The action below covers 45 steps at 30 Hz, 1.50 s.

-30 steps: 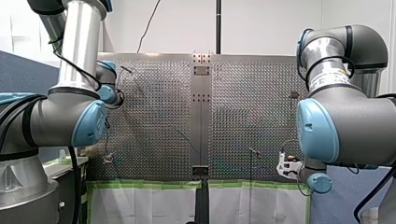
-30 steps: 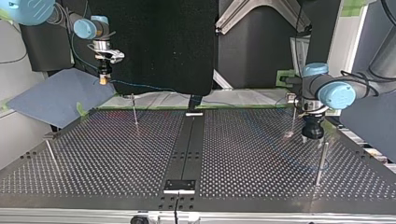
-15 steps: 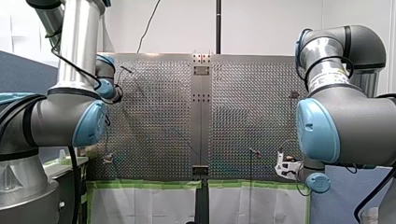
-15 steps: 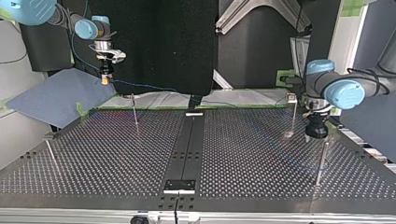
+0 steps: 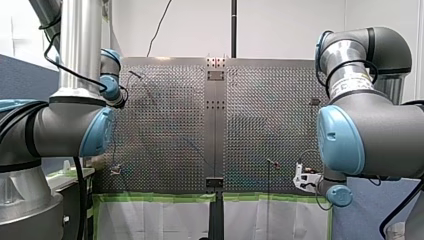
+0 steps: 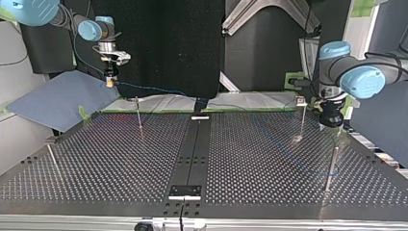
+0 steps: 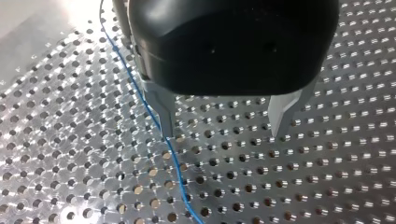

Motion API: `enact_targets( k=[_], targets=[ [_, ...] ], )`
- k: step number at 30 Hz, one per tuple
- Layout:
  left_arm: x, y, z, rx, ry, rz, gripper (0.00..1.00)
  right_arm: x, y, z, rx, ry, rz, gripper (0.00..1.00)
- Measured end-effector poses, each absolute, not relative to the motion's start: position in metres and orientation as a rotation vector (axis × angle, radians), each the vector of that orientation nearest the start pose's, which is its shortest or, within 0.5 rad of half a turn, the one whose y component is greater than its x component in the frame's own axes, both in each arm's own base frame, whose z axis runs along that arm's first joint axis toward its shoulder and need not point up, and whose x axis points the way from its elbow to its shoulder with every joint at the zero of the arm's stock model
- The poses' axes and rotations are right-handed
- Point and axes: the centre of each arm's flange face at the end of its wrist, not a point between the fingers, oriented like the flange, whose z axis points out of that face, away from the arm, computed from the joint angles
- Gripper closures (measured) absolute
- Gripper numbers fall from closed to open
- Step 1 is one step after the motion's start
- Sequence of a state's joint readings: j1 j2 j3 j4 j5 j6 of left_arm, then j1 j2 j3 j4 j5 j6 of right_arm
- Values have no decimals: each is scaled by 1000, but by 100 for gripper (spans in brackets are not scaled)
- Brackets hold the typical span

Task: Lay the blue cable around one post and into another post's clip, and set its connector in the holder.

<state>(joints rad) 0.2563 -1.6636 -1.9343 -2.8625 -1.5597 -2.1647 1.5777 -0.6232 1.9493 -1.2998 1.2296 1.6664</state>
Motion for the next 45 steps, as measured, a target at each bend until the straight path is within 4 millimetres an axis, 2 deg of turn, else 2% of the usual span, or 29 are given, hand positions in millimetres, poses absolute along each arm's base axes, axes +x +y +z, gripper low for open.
enact_targets(
  k=[4,8,18,26,36,45],
  targets=[
    [473,-12,297,-712,1636,-216,0,173,-530,-72,1448,-1133,1526,100],
    [465,-9,314,-701,1630,-160,0,174,-529,-72,1444,-1140,1536,100],
    [455,-2,390,-646,1552,-36,0,176,-530,-71,1440,-1144,1547,100],
    [442,-13,448,-563,1510,-42,0,178,-531,-71,1440,-1145,1548,100],
    [411,-34,528,-469,1437,-106,0,178,-531,-71,1441,-1146,1548,100],
    [375,-57,586,-387,1386,-174,0,180,-530,-71,1443,-1144,1550,100]
  ],
)
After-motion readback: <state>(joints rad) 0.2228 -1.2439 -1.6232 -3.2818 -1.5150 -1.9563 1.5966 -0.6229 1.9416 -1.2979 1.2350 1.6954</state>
